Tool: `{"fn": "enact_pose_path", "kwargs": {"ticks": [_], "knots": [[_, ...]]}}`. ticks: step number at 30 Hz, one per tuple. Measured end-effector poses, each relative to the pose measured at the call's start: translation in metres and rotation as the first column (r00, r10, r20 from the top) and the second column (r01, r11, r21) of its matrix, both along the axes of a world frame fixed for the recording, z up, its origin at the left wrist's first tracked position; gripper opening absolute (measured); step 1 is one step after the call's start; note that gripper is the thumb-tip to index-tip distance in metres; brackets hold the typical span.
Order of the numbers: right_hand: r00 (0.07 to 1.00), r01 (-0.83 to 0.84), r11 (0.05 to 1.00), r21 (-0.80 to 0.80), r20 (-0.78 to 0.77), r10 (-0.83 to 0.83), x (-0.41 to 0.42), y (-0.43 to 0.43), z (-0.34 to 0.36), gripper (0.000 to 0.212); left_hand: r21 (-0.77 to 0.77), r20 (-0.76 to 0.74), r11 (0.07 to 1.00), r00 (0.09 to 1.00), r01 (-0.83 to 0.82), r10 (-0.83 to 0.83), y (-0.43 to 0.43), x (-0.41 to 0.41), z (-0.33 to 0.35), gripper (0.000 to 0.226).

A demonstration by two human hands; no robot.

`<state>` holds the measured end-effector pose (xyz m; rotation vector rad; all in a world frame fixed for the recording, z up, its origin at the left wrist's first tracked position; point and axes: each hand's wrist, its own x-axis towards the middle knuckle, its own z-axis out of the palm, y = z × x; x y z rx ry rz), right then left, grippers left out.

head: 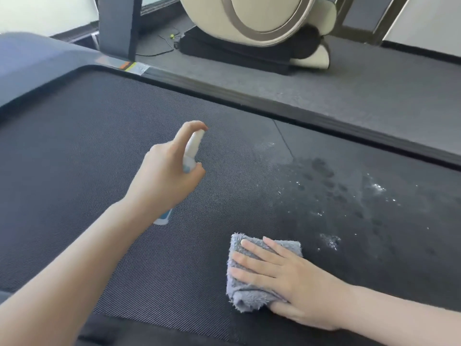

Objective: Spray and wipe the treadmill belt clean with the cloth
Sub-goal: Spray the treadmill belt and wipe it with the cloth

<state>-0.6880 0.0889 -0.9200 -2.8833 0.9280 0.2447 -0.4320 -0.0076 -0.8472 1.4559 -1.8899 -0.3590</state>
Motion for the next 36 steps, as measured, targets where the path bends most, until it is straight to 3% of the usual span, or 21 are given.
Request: {"fn": "enact_pose_path", "kwargs": {"ticks": [4,7,11,16,22,29,36], "knots": [[0.969,0.215,0.975,-0.049,0.134,-0.207,-0.037,0.018,-0.009,0.065,-0.013,0.030,0.999,0.999,-0.035,0.035,0.014,-0.003,-0.010,0.051],[0.898,0.388,0.922,0.003,0.225,-0.378,-0.063,0.024,-0.011,0.059,0.002,0.060,0.999,0.997,-0.049,0.049,0.030,-0.010,-0.017,0.052],[0.819,0.494,0.859,0.135,0.259,-0.512,-0.094,0.018,-0.010,0.049,0.009,0.123,0.998,0.991,-0.060,0.059,0.054,-0.024,-0.028,0.052],[0.832,0.494,0.858,0.142,0.211,-0.514,-0.113,0.008,-0.005,0.053,0.038,0.175,0.997,0.982,-0.073,0.065,0.093,-0.044,-0.033,0.064],[0.839,0.463,0.874,0.145,0.247,-0.485,-0.135,0.007,-0.009,0.053,0.051,0.183,0.990,0.976,-0.129,0.117,0.129,-0.074,-0.030,0.054],[0.823,0.483,0.865,0.135,0.267,-0.502,-0.157,0.008,-0.016,0.054,-0.039,0.296,0.985,0.939,-0.170,0.174,0.155,-0.082,-0.027,0.054],[0.812,0.501,0.857,0.124,0.275,-0.515,-0.162,0.011,-0.017,0.054,-0.123,0.296,0.946,0.898,-0.301,0.325,0.164,-0.080,-0.028,0.054]]}}
